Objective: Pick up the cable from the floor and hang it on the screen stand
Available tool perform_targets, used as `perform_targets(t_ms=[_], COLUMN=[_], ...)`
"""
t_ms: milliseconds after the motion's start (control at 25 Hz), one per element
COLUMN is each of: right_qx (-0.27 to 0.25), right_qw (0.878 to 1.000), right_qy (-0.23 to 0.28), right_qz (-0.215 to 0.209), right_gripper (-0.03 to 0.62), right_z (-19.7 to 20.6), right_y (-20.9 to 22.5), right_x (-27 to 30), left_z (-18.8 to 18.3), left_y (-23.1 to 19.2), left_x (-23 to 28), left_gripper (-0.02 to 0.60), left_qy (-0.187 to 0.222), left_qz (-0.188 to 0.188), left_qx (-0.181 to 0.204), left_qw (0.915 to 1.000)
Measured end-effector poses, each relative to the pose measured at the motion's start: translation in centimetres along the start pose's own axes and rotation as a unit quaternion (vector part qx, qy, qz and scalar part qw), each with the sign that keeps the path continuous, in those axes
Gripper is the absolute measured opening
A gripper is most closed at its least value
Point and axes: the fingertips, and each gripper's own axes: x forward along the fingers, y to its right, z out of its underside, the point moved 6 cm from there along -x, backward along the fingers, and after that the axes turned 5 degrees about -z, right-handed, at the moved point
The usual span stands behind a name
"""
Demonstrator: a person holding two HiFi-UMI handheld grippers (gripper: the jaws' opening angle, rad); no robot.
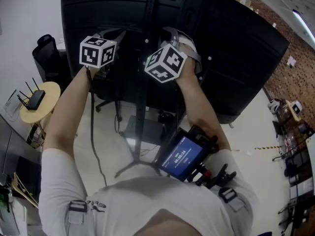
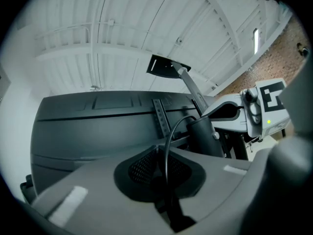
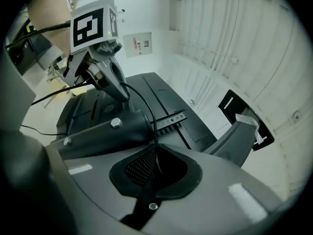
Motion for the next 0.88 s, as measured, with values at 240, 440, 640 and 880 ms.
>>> perform_targets(t_ms=[240,440,640,880], right_qx=[-0.031,-0.065,-0.049,-0.020], right_qw=[0.999,0.997,0.999,1.000], right_qy=[-0.025,-0.044,-0.023,0.016], right_qz=[-0.002,-0.008,-0.003,0.011], right_gripper=[0.032,0.028,0.028,0.023], right_z=[-0.1,0.1,0.2,0.4], right_y=[-0.3,-0.8,-1.3,-1.1], right_x=[1.2,1.5,0.8,-0.6], left_z=[1.7,2.0,1.9,1.9], left_y=[-0.1,-1.8,-2.5,-1.5], left_x=[-1.6,-3.2,-4.1,-4.4], left_gripper=[0.088,0.094,0.095,0.094], left_qy=[0.028,0.045,0.050,0.049], left_qz=[0.034,0.024,0.011,0.000], left_qx=[-0.033,-0.073,-0.068,-0.066], left_qw=[0.9985,0.9960,0.9963,0.9966])
